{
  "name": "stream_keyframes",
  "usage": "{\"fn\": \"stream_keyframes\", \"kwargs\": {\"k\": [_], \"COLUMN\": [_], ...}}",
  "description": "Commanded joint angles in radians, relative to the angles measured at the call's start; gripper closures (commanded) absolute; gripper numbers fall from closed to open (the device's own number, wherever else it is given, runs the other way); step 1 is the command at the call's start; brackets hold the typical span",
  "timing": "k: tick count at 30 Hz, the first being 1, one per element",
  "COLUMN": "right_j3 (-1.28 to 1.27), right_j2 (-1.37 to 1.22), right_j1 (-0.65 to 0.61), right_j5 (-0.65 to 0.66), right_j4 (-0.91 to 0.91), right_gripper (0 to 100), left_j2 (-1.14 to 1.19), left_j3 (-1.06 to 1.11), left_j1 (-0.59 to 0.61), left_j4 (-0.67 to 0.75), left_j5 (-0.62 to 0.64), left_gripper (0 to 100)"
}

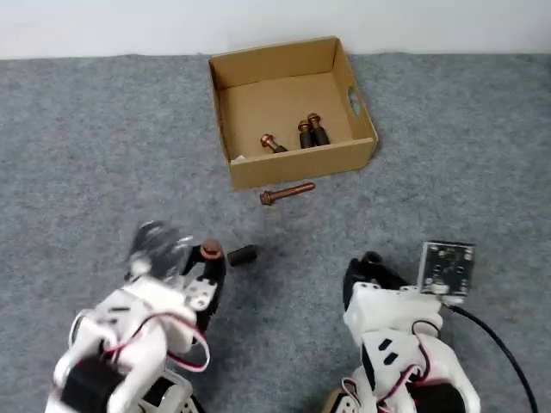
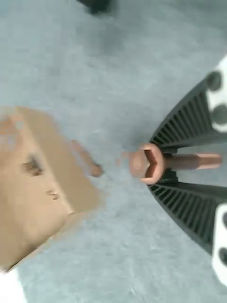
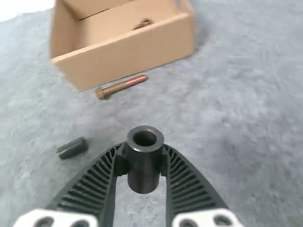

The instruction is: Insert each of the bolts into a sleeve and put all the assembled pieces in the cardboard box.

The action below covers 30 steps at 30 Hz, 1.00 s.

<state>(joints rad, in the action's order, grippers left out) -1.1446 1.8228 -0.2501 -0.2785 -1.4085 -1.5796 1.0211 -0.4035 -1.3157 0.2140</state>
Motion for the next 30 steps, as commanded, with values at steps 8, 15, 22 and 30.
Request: {"fn": "stream_keyframes", "kwargs": {"k": [8, 15, 22, 30], "right_j3": [0.021, -0.018, -0.118, -0.133], "right_j2": [-0.012, -0.012, -0.012, -0.012], "right_j1": [-0.257, -0.414, -0.538, -0.581], "right_j5": [0.241, 0.367, 0.463, 0.529], "right_j4": [0.030, 0.111, 0.262, 0.367], "right_gripper": [99.0, 99.0, 99.0, 99.0], "left_j2": [-0.229, -0.227, -0.221, -0.227], "left_j3": [0.058, 0.068, 0.096, 0.125], "left_j1": [-0.008, -0.084, -0.198, -0.222], "left_j4": [0.140, 0.264, 0.390, 0.365], "left_j5": [0.046, 0.307, 0.354, 0.356], "left_gripper": [100, 99, 99, 99]}}
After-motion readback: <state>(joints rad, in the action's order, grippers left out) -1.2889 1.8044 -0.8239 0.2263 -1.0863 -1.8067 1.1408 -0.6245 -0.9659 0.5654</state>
